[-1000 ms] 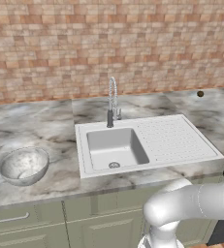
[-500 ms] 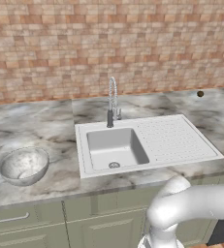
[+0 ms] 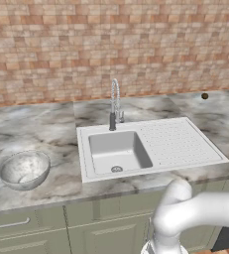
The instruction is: Pick the mug and place it in the sink. Pick the bowl and place it in the open cabinet and then close the cabinet.
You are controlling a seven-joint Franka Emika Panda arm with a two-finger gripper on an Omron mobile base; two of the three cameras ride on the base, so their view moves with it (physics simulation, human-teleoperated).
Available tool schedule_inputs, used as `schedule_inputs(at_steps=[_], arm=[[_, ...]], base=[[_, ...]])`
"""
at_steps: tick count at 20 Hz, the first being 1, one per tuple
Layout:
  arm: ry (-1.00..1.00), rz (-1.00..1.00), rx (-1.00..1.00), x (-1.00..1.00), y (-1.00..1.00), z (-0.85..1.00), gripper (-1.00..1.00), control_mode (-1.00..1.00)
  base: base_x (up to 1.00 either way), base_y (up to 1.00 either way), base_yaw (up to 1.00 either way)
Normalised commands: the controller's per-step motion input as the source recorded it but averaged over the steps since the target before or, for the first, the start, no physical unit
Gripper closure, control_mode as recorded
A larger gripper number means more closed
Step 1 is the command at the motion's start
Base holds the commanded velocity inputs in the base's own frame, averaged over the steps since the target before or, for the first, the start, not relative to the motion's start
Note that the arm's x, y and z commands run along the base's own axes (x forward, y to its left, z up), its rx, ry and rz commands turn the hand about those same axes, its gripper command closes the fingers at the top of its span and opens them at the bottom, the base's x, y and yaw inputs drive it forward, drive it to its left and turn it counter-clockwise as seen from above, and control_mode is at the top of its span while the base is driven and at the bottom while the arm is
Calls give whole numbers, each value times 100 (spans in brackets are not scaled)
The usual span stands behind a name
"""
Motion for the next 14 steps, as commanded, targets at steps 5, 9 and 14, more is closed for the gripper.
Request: schedule_inputs(at_steps=[5, 9, 14], arm=[[0, 6, 0, 10, -12, -31, -100, -100], [0, 7, 0, 8, -2, -30, -100, -100], [0, 8, 0, 17, -6, -15, -100, -100]], base=[[0, 0, 0], [0, 0, 0], [0, 0, 0]])
